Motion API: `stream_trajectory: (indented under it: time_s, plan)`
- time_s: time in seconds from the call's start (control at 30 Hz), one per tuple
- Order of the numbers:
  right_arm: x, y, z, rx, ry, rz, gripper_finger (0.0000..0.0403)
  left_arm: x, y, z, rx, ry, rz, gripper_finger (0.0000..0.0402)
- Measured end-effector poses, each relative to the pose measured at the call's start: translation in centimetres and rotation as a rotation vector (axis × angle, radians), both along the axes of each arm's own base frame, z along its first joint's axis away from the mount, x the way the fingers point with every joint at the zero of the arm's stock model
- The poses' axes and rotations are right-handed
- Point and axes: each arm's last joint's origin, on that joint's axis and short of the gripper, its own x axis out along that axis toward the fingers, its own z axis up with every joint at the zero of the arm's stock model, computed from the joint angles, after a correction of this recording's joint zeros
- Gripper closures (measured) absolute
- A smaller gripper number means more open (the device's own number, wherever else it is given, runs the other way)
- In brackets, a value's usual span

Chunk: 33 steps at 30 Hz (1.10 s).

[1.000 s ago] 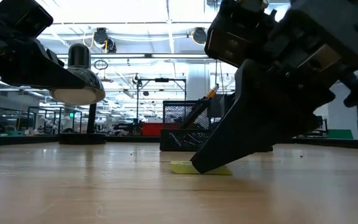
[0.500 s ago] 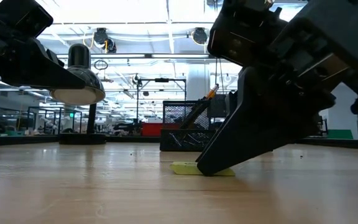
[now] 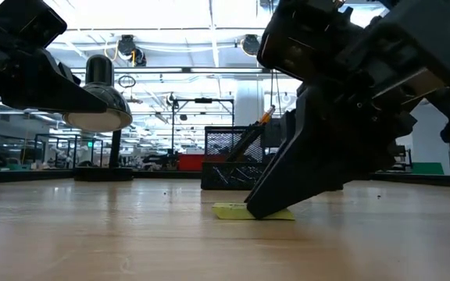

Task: Pick and place office supplies into organizer
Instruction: Put the yellow eraser into the black desk organizer

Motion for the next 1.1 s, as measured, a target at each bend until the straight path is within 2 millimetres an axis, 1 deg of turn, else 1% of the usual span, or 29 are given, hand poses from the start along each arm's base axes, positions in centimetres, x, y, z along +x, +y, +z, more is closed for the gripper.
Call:
stream_trajectory:
  time_s: [0.17, 0.33, 0.5, 0.6, 0.73, 0.8, 0.97, 1.1]
  plan:
    - [1.3, 0.7, 2.1, -0.04, -0.038, 0.076, 0.035, 0.0, 0.0, 0.0, 0.0, 0.0, 0.0, 0.0385]
    - [2.3, 1.3, 3.9, -0.122, -0.019, 0.126, 0.035, 0.0, 0.0, 0.0, 0.0, 0.0, 0.0, 0.0385]
    - [3.0, 1.3, 5.1, -0.199, 0.004, 0.099, 0.0349, 0.0, 0.0, 0.0, -0.001, 0.0, 0.0, 0.0385]
    - [3.5, 1.1, 5.9, -0.234, -0.011, 0.087, 0.0349, 0.0, 0.0, 0.0, -0.003, 0.0, 0.001, 0.0385]
    - [4.0, 0.4, 7.0, -0.25, -0.039, 0.079, 0.0349, 0.0, 0.0, 0.0, -0.003, 0.0, 0.001, 0.0385]
    - [4.0, -0.3, 7.9, -0.298, -0.053, 0.048, 0.0349, 0.0, 0.0, 0.0, -0.004, 0.0, 0.001, 0.0385]
    - [3.6, -2.3, 10.6, -0.486, -0.093, -0.049, 0.0349, 0.0, 0.0, 0.0, -0.003, 0.0, 0.001, 0.0385]
    - [3.8, -4.6, 12.5, -0.507, -0.1, -0.09, 0.0349, 0.0, 0.0, 0.0, -0.003, 0.001, 0.001, 0.0385]
